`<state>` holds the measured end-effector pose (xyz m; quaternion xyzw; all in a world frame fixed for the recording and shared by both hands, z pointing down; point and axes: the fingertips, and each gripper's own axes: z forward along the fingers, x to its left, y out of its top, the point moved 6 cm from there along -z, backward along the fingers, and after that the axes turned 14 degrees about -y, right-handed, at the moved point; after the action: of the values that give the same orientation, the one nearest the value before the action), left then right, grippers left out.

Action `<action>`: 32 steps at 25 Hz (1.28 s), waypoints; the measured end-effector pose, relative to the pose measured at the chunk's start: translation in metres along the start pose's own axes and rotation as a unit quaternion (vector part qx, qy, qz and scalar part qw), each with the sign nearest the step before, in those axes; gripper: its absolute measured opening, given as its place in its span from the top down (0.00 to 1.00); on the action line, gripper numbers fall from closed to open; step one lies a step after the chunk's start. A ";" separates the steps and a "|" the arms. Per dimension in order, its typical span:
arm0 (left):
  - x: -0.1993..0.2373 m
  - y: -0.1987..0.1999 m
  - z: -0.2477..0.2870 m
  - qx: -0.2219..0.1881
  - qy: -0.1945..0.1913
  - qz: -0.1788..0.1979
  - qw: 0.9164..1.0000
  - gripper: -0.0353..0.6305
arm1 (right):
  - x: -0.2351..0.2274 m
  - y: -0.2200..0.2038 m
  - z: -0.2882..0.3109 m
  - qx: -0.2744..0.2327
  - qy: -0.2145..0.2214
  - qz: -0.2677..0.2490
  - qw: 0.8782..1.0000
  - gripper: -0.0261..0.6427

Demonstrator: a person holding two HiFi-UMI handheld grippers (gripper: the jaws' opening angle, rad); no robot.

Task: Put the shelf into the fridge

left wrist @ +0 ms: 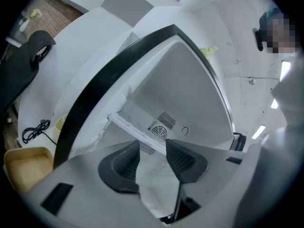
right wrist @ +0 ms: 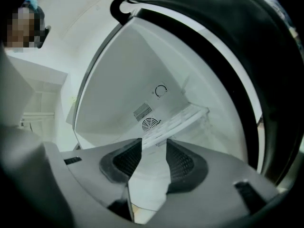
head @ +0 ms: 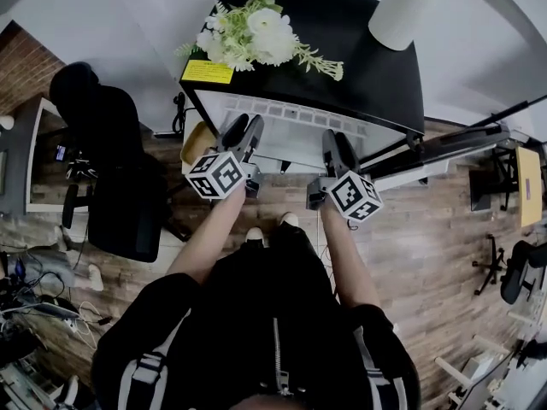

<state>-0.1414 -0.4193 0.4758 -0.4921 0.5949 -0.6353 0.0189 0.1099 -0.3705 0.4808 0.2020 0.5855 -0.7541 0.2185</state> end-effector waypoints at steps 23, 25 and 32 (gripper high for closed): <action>-0.083 0.000 -0.100 0.135 -0.040 0.264 0.954 0.88 | 0.022 -0.040 -0.126 -0.018 0.014 -0.202 0.979 0.95; -0.097 -0.004 -0.111 0.134 -0.042 0.268 0.953 0.88 | 0.018 -0.039 -0.143 -0.017 0.014 -0.202 0.979 0.95; -0.138 -0.021 -0.144 0.124 -0.032 0.273 0.954 0.88 | 0.004 -0.041 -0.193 -0.011 0.026 -0.214 0.976 0.96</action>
<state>-0.1521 -0.2227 0.4365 -0.3247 0.6224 -0.6586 0.2710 0.0924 -0.1739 0.4663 0.0891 0.6291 -0.7712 0.0393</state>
